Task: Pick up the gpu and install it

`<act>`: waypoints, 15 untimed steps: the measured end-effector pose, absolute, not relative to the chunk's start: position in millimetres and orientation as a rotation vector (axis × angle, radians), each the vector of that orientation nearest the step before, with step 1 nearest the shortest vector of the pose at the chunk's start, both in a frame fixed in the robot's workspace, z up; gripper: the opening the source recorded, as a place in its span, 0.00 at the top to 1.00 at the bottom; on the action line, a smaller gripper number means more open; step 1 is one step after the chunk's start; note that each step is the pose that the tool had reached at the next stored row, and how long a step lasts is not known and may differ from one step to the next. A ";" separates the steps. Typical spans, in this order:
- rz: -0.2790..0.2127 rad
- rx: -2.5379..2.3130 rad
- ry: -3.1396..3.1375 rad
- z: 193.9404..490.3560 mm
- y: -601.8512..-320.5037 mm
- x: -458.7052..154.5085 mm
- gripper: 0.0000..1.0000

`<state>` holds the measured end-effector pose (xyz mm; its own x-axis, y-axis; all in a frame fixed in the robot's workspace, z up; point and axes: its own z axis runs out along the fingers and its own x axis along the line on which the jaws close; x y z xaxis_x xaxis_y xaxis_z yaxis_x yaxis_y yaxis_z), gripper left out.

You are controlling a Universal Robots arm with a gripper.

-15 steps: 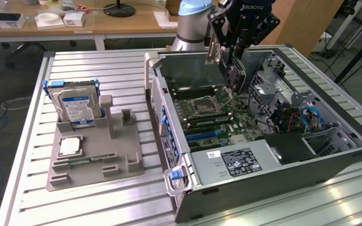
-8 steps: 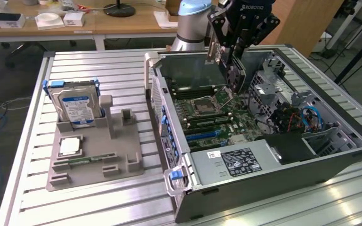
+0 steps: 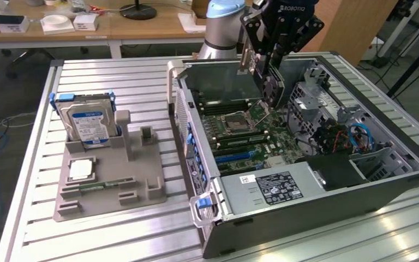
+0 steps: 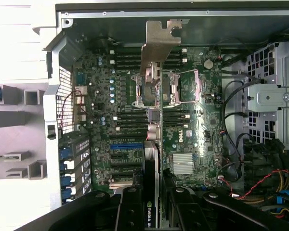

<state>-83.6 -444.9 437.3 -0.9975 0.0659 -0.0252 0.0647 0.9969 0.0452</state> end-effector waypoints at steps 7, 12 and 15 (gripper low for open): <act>0.069 0.090 3.113 437.0 -444.8 -83.6 0.74; 0.070 0.070 3.114 436.9 -444.8 -83.6 0.74; 0.070 0.061 3.114 436.8 -444.8 -83.6 0.74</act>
<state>-83.6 -444.8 436.8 -0.9989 0.0397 -0.0252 0.0385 0.9982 0.0452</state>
